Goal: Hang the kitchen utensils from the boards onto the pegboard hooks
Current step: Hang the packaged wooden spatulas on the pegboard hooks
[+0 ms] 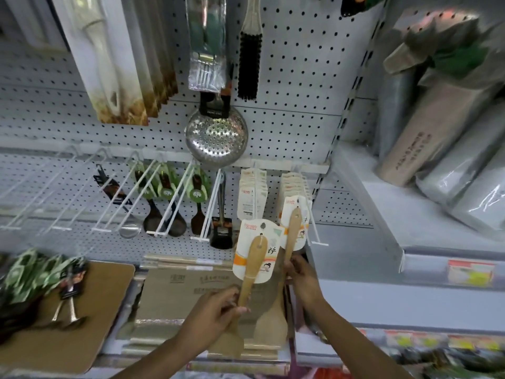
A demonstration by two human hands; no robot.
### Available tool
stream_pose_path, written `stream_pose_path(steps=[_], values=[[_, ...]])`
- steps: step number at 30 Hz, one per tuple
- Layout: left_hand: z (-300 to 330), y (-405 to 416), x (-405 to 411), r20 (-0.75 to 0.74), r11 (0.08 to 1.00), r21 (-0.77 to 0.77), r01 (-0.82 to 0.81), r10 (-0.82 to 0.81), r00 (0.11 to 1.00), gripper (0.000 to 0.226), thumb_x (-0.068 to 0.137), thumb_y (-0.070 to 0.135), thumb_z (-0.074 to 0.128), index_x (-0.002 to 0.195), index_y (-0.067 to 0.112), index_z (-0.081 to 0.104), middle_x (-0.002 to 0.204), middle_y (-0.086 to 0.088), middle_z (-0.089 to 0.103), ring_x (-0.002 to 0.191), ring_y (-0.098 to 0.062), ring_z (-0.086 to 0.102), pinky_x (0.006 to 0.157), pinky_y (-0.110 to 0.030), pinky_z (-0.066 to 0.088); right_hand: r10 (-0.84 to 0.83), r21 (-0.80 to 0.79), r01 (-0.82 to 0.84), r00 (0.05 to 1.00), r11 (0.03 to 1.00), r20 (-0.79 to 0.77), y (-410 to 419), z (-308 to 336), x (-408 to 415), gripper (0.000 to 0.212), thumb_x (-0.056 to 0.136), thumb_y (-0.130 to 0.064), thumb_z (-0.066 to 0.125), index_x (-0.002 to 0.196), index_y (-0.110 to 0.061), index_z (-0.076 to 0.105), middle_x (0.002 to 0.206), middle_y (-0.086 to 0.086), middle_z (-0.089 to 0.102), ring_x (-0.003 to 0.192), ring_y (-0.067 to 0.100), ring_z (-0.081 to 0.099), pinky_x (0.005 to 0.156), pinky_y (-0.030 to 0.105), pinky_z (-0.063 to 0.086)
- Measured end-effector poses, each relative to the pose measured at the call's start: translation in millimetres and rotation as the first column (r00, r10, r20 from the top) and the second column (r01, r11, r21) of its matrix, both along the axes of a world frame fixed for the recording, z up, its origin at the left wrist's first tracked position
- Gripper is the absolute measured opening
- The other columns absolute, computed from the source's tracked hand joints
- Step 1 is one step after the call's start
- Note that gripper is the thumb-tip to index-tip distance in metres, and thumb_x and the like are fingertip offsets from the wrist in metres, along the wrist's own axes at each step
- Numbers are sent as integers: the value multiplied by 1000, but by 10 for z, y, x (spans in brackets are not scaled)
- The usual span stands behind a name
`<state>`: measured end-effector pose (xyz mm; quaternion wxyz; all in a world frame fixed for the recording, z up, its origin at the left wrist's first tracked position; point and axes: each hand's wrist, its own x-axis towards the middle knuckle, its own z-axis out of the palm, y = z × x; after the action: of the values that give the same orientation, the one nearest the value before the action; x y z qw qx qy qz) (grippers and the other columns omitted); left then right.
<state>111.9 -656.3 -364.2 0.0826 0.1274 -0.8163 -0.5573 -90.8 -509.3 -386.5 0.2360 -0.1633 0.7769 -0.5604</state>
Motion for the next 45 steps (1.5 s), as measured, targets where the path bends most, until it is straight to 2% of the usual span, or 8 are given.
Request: stream_pose_path(steps=[4, 12, 16, 22, 28, 31, 37, 45], values=[[-63, 19, -6, 5, 999, -30, -11, 11, 1000, 5, 92, 20, 68, 97, 18, 67, 93, 10, 77, 93, -7, 73, 88, -41, 58, 33, 6, -33, 989, 999, -144, -40, 10, 33, 41, 89, 5, 57, 124, -15, 52, 108, -7, 63, 95, -6, 60, 77, 9, 47], [-311, 109, 70, 64, 1000, -15, 21, -20, 998, 8, 94, 29, 66, 100, 24, 64, 97, 9, 77, 94, -11, 73, 88, -43, 58, 454, -62, -450, 884, 891, 109, 107, 78, 578, 56, 66, -20, 83, 118, -20, 64, 117, -8, 71, 115, 10, 62, 100, 31, 50], [-399, 189, 130, 87, 1000, 16, 17, -18, 996, 16, 93, 20, 66, 106, 28, 65, 95, 11, 77, 93, -8, 74, 87, -38, 59, 333, -130, -319, 937, 939, 106, 67, 122, 802, 37, 73, -35, 80, 104, -16, 73, 99, 2, 76, 92, 16, 71, 84, 35, 57], [-443, 354, 163, 120, 985, 160, -62, 43, 992, 34, 93, 16, 66, 110, 45, 63, 96, 4, 78, 90, -16, 74, 84, -34, 60, 202, -142, -190, 976, 971, 75, -40, 199, 931, 15, 83, -6, 74, 86, -21, 74, 81, 4, 77, 71, 13, 69, 65, 24, 54], [-625, 285, 249, 197, 980, 160, -116, 83, 977, 10, 86, 32, 70, 96, 36, 71, 96, 5, 76, 83, -31, 74, 78, -47, 60, 167, -161, -147, 979, 976, 118, -96, 138, 985, 7, 81, -5, 76, 86, -9, 76, 78, 14, 76, 72, 25, 69, 68, 42, 55], [-728, 259, 289, 235, 981, 146, -130, 93, 968, 8, 87, 27, 73, 92, 34, 73, 94, 3, 75, 79, -34, 72, 76, -44, 60, 159, -182, -131, 976, 974, 148, -107, 117, 994, 12, 81, -4, 75, 92, -6, 75, 81, 14, 76, 76, 26, 70, 69, 37, 57], [-825, 272, 343, 262, 976, 154, -152, 108, 959, 6, 86, 22, 75, 88, 27, 73, 87, -4, 72, 63, -13, 62, 66, -24, 46, 150, -188, -122, 979, 975, 141, -98, 68, 1019, 13, 79, -8, 78, 92, -11, 76, 81, 10, 77, 82, 35, 72, 74, 44, 59], [-810, 285, 323, 227, 971, 155, -182, 144, 963, 12, 87, 19, 74, 88, 31, 73, 76, 10, 70, 56, -8, 56, 60, -20, 42, 116, -223, -79, 981, 972, 155, -136, 75, 998, 9, 81, -6, 76, 88, -9, 74, 77, 10, 76, 76, 27, 73, 71, 36, 59]])
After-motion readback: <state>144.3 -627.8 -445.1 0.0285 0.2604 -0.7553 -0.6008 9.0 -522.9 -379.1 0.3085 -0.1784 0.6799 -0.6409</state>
